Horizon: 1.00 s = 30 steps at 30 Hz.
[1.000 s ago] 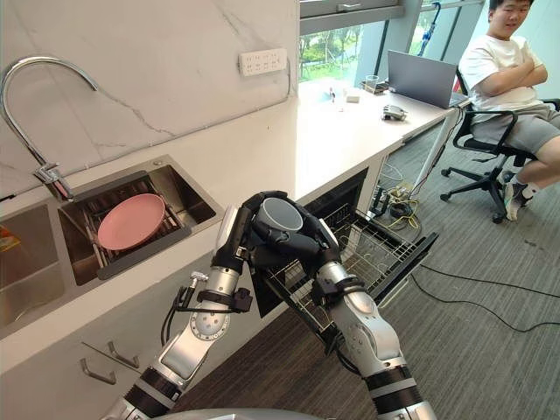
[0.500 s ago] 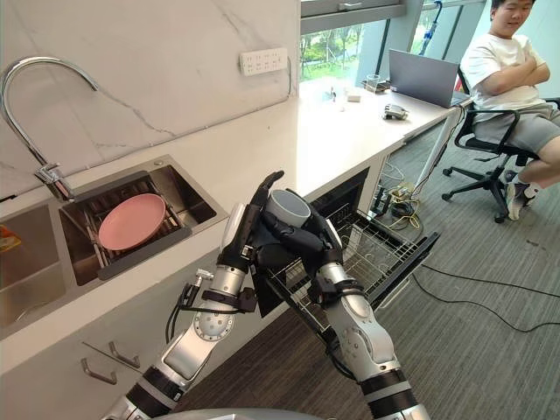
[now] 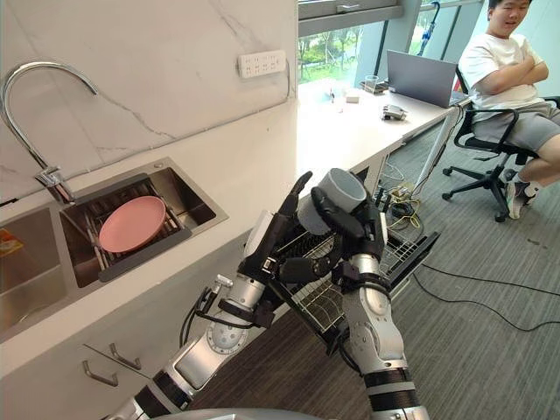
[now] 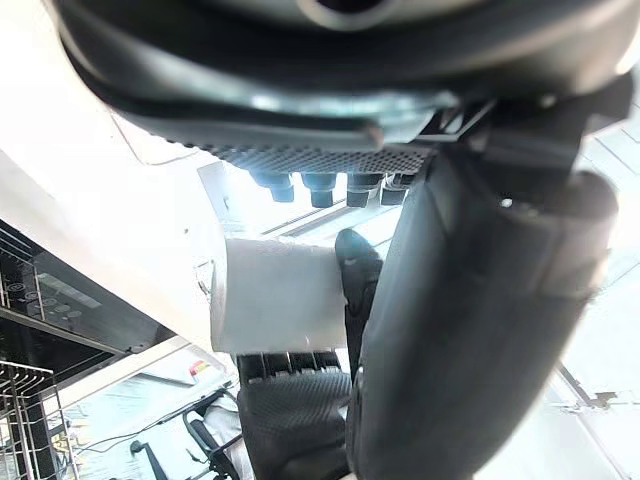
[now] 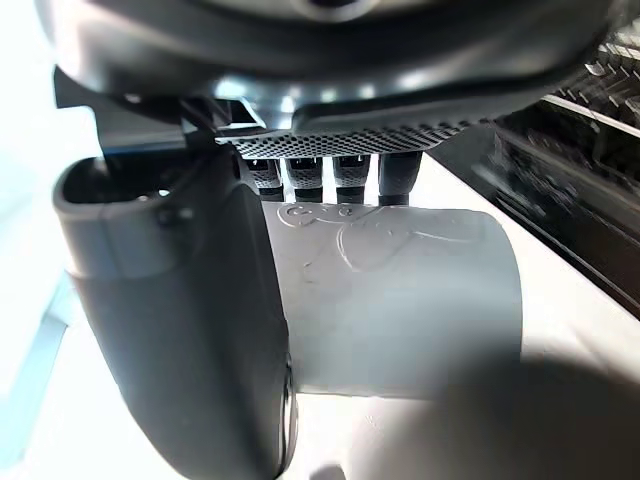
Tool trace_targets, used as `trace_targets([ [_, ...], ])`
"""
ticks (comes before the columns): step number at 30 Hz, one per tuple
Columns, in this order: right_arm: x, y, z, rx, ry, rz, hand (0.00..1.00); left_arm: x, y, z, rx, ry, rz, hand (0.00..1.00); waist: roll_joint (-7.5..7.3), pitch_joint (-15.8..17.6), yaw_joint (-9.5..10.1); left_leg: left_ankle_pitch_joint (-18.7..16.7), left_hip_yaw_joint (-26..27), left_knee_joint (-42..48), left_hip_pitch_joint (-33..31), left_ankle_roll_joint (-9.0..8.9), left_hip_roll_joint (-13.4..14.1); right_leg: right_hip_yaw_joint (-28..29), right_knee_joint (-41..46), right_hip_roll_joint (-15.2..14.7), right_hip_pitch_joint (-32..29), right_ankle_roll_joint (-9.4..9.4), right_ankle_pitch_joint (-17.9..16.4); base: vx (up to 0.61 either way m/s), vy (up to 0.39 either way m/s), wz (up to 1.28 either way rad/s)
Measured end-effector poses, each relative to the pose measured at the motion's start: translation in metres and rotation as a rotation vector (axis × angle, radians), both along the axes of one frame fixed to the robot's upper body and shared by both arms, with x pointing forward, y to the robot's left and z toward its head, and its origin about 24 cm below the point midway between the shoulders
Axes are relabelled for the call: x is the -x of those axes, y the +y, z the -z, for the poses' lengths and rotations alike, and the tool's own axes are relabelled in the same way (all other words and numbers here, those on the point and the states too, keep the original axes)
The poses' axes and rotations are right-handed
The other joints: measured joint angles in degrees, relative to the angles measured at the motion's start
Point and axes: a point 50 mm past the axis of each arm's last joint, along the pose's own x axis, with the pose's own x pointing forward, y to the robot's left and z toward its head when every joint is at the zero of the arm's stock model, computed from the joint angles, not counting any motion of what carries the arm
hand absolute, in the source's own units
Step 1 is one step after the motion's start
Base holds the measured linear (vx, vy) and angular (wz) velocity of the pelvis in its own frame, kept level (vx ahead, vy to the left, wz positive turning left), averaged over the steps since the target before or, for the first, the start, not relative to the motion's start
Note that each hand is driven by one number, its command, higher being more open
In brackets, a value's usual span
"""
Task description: Walk over to the sink, pick up the cup, carry it to the dishwasher, place the cup inside the dishwasher, then close the dishwasher door
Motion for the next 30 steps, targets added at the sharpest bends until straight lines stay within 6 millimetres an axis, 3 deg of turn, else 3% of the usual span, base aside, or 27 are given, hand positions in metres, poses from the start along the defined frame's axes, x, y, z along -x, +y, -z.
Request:
trace_targets([
  [10,0.007,-0.044,-0.015,0.086,-0.075,0.269,0.0,0.011,0.007,0.012,0.024,0.069,0.005,1.0,0.18,0.0,-0.03,0.0,0.0,0.0,0.0,-0.01,0.0,0.0,-0.1,0.0,0.0,0.01,0.0,0.0,0.0,0.0],
  [15,0.011,-0.057,-0.014,0.141,-0.069,0.334,0.0,0.018,0.013,0.012,0.177,0.189,0.074,1.0,0.16,0.2,0.07,0.0,-0.1,-0.2,-0.2,-0.01,0.0,-0.2,-0.1,0.0,0.0,0.16,-0.3,0.0,0.0,0.01],
  [18,0.013,-0.062,-0.008,0.164,-0.043,0.345,0.0,0.026,0.012,0.022,0.282,0.326,0.161,1.0,0.05,0.9,0.07,0.0,-0.8,-0.2,-0.6,-0.01,0.0,-0.6,-0.2,0.0,0.0,0.44,-0.5,0.0,0.0,0.08],
  [20,0.013,-0.066,0.0,0.171,-0.014,0.34,0.0,0.032,0.012,0.037,0.349,0.466,0.19,1.0,0.01,1.2,0.05,0.0,-1.2,-0.2,-1.1,0.0,-0.1,-1.2,-0.2,0.0,0.0,0.53,-0.5,0.0,-0.006,0.12],
  [23,0.014,-0.074,0.013,0.203,0.046,0.326,0.0,0.05,0.016,0.079,0.396,0.709,0.166,1.0,-0.29,1.5,0.39,0.0,-1.9,-0.2,-1.6,0.02,0.0,-1.8,-0.2,0.1,0.0,0.74,-0.6,0.01,-0.018,0.11],
  [25,0.015,-0.081,0.02,0.233,0.084,0.313,0.0,0.068,0.024,0.115,0.332,0.869,0.132,1.0,-0.27,1.8,0.98,-0.1,-2.4,-0.2,-1.8,0.02,-0.1,-2.3,-0.2,0.1,0.1,0.47,-0.5,0.02,-0.022,0.11],
  [30,0.018,-0.087,0.043,0.261,0.19,0.294,0.0,0.098,0.053,0.152,0.313,1.055,0.022,1.0,-0.57,2.9,1.44,-0.1,-4.1,-0.3,-2.1,0.01,-0.3,-4.2,0.1,0.0,1.1,0.47,-1.2,0.01,-0.023,0.19],
])
